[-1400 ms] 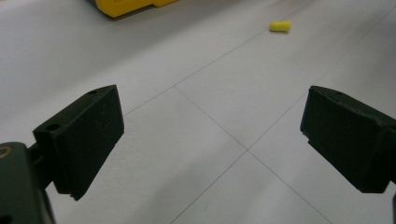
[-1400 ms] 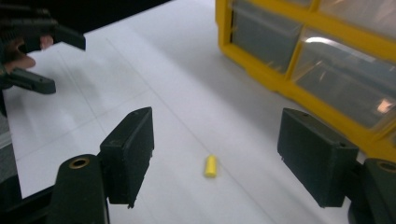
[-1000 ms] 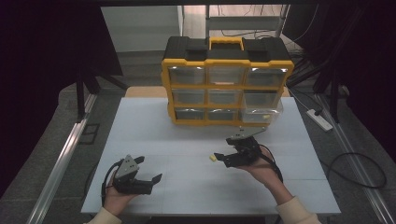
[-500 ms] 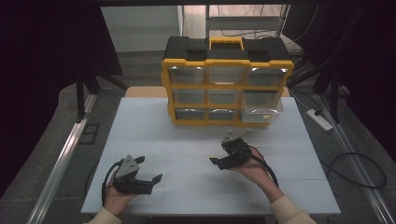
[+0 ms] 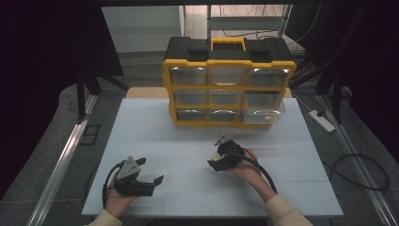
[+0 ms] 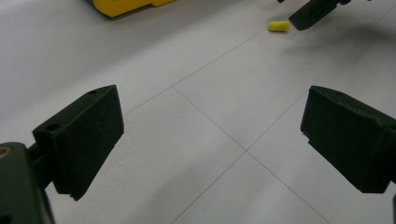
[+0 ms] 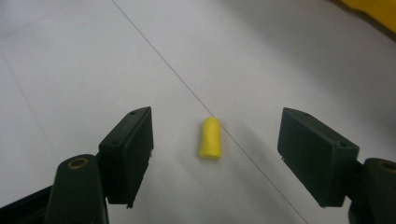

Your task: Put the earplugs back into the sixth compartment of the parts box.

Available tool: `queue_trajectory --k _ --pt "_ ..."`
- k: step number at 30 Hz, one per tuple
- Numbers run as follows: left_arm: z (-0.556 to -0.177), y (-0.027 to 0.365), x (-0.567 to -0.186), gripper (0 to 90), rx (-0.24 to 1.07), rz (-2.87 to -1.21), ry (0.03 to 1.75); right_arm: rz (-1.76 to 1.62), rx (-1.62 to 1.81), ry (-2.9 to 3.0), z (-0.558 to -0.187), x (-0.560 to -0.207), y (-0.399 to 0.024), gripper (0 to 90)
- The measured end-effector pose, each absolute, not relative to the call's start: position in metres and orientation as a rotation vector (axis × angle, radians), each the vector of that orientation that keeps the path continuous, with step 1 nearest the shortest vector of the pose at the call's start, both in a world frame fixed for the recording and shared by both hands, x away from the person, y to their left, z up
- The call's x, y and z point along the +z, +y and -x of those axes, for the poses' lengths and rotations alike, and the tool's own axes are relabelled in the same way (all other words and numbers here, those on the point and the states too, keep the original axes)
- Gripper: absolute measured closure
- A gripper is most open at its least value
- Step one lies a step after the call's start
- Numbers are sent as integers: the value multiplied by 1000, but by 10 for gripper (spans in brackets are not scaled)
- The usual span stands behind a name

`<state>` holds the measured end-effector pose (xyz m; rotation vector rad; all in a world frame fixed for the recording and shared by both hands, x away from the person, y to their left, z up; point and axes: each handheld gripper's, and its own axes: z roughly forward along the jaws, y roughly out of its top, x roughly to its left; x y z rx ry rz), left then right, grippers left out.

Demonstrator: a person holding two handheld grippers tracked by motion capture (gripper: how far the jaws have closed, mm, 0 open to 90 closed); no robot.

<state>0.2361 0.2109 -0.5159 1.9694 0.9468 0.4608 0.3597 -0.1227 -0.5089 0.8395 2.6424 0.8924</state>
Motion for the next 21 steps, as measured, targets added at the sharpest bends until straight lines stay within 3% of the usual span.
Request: queue_trajectory --k 14,17,21 --pt "-236 211 -516 58 463 -1973 942 -844 851 2666 -365 -520 -119 432" --pt "-236 211 -516 58 462 -1972 941 -837 855 2663 -364 -519 -119 529" --pt "-236 211 -515 58 463 -1971 940 -848 857 2674 -363 -518 -120 741"
